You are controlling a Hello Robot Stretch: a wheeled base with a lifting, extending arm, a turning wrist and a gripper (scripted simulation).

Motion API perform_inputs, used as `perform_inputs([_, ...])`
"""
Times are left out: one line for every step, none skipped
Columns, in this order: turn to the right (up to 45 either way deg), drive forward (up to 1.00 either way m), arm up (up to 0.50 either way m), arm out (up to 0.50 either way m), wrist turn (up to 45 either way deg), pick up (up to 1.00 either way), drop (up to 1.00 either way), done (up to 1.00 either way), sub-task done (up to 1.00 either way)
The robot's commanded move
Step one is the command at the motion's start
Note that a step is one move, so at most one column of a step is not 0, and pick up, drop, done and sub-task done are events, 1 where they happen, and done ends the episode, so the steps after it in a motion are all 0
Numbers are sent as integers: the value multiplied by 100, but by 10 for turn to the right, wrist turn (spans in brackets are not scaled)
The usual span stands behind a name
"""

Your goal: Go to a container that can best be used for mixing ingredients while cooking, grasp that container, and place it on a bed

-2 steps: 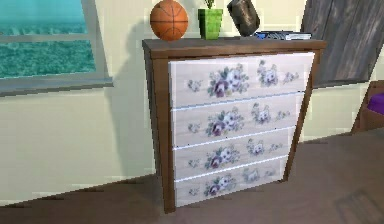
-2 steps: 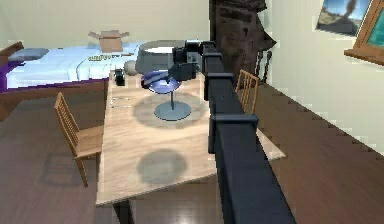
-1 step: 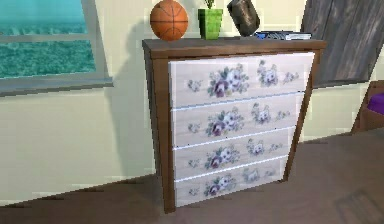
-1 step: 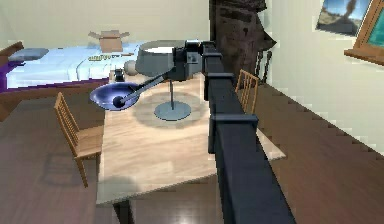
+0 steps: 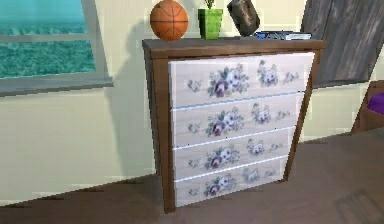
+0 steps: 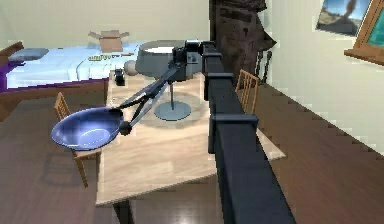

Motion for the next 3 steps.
perform_inputs([0,0,0,0,-60,0,0,0,0])
perform_inputs([0,0,0,-48,0,0,0,0,0])
perform_inputs([-420,0,0,0,0,0,0,0,0])
